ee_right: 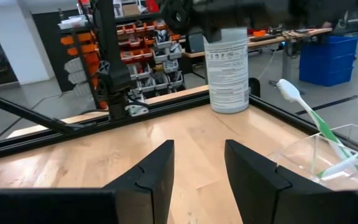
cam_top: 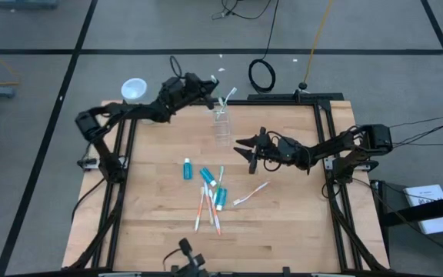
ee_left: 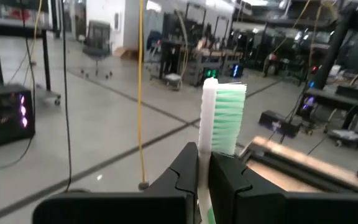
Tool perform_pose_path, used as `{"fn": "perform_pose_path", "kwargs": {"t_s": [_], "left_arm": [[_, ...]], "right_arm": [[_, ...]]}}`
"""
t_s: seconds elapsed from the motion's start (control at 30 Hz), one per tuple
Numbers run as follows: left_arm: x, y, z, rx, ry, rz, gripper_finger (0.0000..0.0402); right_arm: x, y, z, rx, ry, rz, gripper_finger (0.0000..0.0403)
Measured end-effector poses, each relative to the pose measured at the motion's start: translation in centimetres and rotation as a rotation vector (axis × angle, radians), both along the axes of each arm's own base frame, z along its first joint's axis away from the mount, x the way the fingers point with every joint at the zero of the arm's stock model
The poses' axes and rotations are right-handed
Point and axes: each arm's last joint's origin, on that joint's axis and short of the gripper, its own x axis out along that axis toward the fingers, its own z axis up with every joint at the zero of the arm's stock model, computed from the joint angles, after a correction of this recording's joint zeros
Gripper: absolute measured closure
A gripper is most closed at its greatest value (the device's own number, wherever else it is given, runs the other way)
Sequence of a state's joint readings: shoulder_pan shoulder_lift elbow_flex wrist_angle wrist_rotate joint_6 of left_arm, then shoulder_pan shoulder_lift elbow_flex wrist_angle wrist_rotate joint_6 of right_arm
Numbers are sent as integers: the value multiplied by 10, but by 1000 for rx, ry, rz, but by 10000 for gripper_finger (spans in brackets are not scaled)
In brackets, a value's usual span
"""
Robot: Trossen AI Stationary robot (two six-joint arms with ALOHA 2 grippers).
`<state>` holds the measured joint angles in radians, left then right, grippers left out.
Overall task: Pick & Place toothbrushing station
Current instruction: Put the green toothbrush into the transparent organizer
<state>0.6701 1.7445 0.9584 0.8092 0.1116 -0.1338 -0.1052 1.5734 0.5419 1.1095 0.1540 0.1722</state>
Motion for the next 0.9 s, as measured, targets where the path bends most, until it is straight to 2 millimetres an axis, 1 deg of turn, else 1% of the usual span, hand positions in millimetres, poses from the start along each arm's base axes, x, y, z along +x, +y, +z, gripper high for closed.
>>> {"fn": "perform_pose_path", "kwargs": {"t_s": [0.1, 0.27, 0.43, 0.53, 0.77, 0.9], "left_arm": [[9, 7, -13, -19, 24, 7, 387], [19, 15, -27, -37, 46, 12, 387], [24, 17, -41, -65, 71, 17, 385], [25, 16, -45, -84, 75, 16, 387], [28, 12, -47, -101, 85, 14, 381], [30, 9, -50, -107, 111, 5, 387]], "right_arm": [[0, 0, 0, 0, 0, -1, 269], [0, 0, 0, 0, 0, -2, 270], [0, 0, 0, 0, 0, -2, 272], [0, 0, 0, -1, 0, -2, 271], [0, 0, 0, -1, 0, -2, 271], [0, 0, 0, -1, 0, -2, 271]]}}
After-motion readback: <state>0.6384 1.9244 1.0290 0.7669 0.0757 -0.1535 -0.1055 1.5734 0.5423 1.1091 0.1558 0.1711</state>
